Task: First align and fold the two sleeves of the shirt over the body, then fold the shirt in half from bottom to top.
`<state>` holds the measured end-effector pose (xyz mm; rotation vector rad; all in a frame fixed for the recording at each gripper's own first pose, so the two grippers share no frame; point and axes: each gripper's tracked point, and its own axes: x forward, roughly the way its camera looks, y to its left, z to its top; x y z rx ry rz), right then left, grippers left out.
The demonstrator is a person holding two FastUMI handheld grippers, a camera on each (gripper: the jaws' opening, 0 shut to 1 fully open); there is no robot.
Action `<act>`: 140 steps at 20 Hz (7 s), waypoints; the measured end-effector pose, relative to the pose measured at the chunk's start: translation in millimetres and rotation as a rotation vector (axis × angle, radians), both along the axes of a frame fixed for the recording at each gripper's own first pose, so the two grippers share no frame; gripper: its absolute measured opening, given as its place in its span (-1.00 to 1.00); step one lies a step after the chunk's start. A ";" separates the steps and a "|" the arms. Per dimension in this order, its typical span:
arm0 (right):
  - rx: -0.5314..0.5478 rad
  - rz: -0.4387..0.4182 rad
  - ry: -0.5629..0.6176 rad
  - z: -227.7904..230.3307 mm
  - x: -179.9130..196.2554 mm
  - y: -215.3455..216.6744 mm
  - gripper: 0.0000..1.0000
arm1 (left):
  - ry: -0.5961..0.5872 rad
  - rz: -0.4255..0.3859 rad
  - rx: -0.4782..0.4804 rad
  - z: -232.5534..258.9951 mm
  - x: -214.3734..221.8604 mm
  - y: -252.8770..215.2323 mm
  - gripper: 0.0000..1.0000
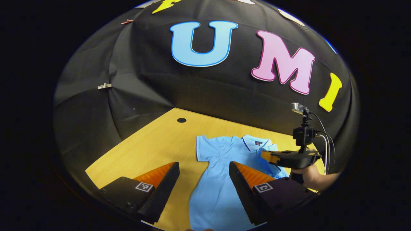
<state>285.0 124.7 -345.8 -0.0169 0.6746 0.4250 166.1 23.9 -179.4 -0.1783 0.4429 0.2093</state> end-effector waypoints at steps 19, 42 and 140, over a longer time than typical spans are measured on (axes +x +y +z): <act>0.085 -0.145 -0.035 20.0 -102.4 -125.0 0.96 | 0.170 -0.152 0.031 -155.8 229.2 58.6 0.96; 0.110 -0.322 0.006 18.1 -130.5 -205.4 0.96 | 0.136 -0.292 0.185 -109.1 247.6 -28.9 -0.87; 0.070 -0.274 -0.073 89.4 119.4 -113.7 -0.80 | 0.120 -0.461 -0.016 -39.2 270.5 -116.8 -0.88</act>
